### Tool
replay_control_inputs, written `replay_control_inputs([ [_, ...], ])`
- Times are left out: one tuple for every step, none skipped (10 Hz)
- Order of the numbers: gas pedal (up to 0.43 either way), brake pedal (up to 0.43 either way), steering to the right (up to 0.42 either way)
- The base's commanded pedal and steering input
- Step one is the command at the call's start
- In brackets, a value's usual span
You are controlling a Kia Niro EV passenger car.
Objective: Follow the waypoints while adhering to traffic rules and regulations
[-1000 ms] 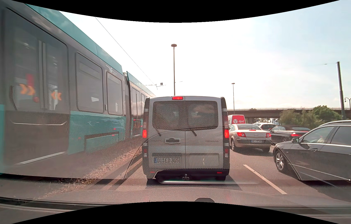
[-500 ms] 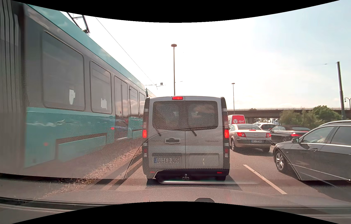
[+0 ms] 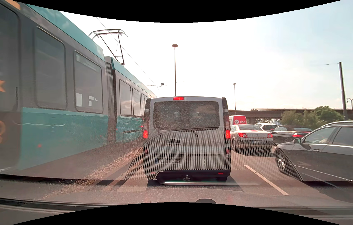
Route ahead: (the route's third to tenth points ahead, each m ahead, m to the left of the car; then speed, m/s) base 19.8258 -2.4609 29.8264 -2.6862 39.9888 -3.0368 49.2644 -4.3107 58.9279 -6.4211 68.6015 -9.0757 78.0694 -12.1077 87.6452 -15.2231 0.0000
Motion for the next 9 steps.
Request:
replay_control_inputs([
  [0.0, 0.25, -0.003],
  [0.0, 0.244, -0.003],
  [0.0, 0.25, -0.003],
  [0.0, 0.25, -0.003],
  [0.0, 0.244, -0.003],
  [0.0, 0.244, -0.003],
  [0.0, 0.244, -0.003],
  [0.0, 0.244, -0.003],
  [0.0, 0.244, -0.003],
])
